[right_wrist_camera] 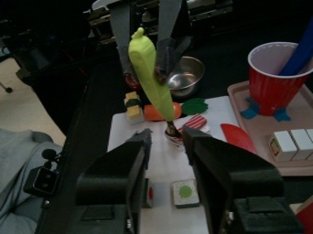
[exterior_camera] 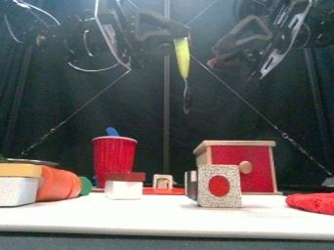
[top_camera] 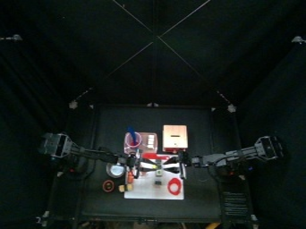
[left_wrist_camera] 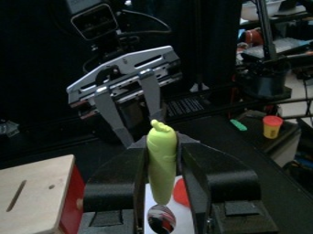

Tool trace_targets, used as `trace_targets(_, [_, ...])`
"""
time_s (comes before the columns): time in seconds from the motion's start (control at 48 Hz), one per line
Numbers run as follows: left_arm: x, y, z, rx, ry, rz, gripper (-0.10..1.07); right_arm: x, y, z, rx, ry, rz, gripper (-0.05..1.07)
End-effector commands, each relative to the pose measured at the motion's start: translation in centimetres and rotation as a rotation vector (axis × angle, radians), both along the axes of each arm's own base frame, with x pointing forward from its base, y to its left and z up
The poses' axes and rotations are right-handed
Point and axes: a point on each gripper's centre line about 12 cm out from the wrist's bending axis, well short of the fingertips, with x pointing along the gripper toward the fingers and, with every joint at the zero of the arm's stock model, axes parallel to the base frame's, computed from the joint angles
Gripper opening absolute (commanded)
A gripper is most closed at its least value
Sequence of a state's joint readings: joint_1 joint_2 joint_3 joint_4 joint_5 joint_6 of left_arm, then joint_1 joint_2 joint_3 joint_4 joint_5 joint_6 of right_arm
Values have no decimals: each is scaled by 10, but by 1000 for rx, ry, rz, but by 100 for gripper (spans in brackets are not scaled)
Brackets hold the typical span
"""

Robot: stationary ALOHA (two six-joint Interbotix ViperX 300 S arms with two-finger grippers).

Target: Hand over to right arm

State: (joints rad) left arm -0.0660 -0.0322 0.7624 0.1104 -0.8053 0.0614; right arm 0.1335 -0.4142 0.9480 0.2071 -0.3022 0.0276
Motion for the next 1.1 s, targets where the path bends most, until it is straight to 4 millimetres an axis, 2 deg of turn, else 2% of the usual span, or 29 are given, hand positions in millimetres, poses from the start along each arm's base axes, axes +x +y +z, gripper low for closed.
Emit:
trace_targets(0.0, [5,2,14,-19,-65,13,54,2,1,12,6,-39,1,82])
trace_targets(0.104, [5,3,13,-31,-69,22,54,2,0,11,3,-37,-1,91])
trace_targets(0.188, [8,3,11,-35,-70,26,54,3,-1,12,-1,-39,-2,93])
trace_targets(0.708, [33,3,13,-34,-95,29,54,26,0,10,-32,-51,0,93])
trace_targets(0.917, [35,3,10,-35,-93,29,54,29,-2,15,-40,-78,-6,91])
trace_targets(1.083, [35,3,9,-35,-92,29,54,30,-2,16,-46,-80,-2,81])
